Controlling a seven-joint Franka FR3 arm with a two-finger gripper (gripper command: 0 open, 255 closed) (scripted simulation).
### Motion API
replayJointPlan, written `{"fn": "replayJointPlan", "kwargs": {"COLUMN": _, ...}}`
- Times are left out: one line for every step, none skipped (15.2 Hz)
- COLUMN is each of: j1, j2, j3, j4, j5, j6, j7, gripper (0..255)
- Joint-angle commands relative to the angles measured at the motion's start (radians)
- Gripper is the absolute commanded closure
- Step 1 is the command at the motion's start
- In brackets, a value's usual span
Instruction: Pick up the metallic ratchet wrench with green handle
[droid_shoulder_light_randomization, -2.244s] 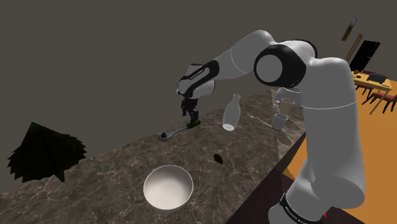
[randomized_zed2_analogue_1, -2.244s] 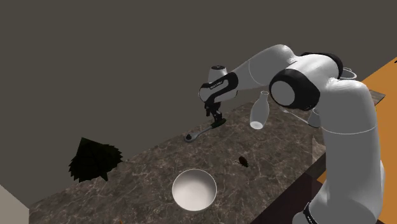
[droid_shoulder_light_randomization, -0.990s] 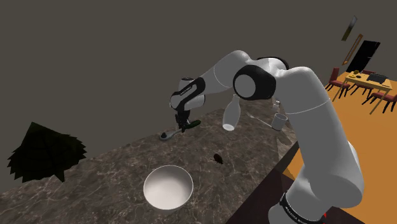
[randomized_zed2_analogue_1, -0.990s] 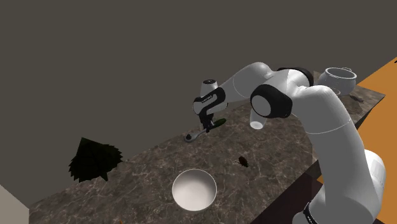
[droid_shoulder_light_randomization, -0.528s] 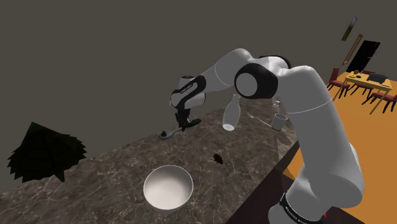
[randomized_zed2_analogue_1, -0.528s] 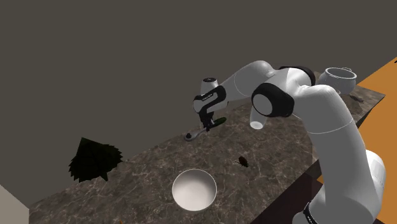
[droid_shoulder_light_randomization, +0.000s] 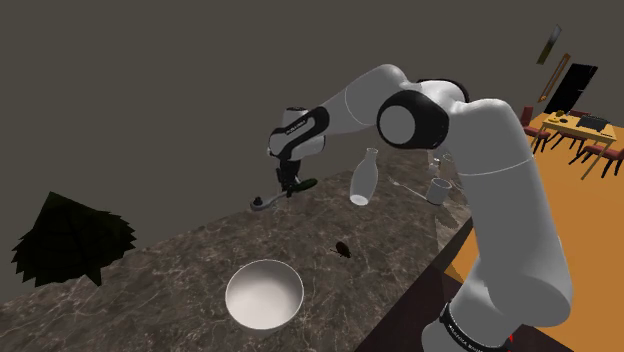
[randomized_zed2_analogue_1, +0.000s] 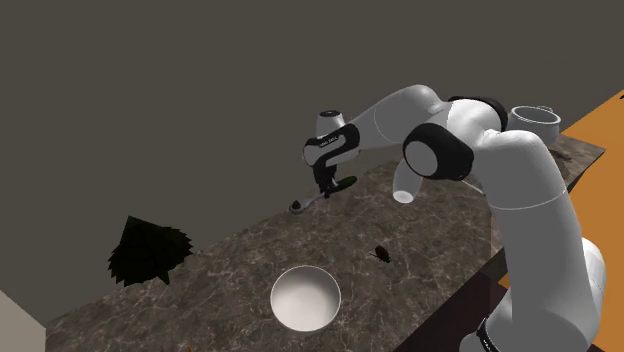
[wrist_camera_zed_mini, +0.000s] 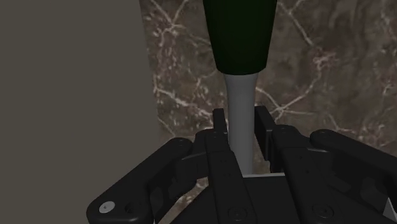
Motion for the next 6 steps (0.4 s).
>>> {"fn": "replayJointPlan", "kwargs": {"j1": 0.003, "j2": -0.019, "j3": -0.004, "j4": 0.0, "j5": -0.005, "j6": -0.019, "j7": 0.003, "gripper": 255}}
{"fn": "replayJointPlan", "kwargs": {"j1": 0.004, "j2": -0.027, "j3": -0.006, "j4": 0.001, "j5": -0.007, "j6": -0.028, "j7": 0.005, "gripper": 255}}
{"fn": "replayJointPlan", "kwargs": {"j1": 0.005, "j2": -0.035, "j3": -0.007, "j4": 0.002, "j5": -0.009, "j6": -0.037, "j7": 0.006, "gripper": 255}}
{"fn": "replayJointPlan", "kwargs": {"j1": 0.006, "j2": -0.043, "j3": -0.009, "j4": 0.003, "j5": -0.012, "j6": -0.046, "j7": 0.008, "gripper": 255}}
{"fn": "replayJointPlan", "kwargs": {"j1": 0.007, "j2": -0.045, "j3": -0.009, "j4": 0.003, "j5": -0.012, "j6": -0.048, "j7": 0.008, "gripper": 255}}
{"fn": "replayJointPlan", "kwargs": {"j1": 0.007, "j2": -0.045, "j3": -0.009, "j4": 0.004, "j5": -0.012, "j6": -0.048, "j7": 0.008, "gripper": 255}}
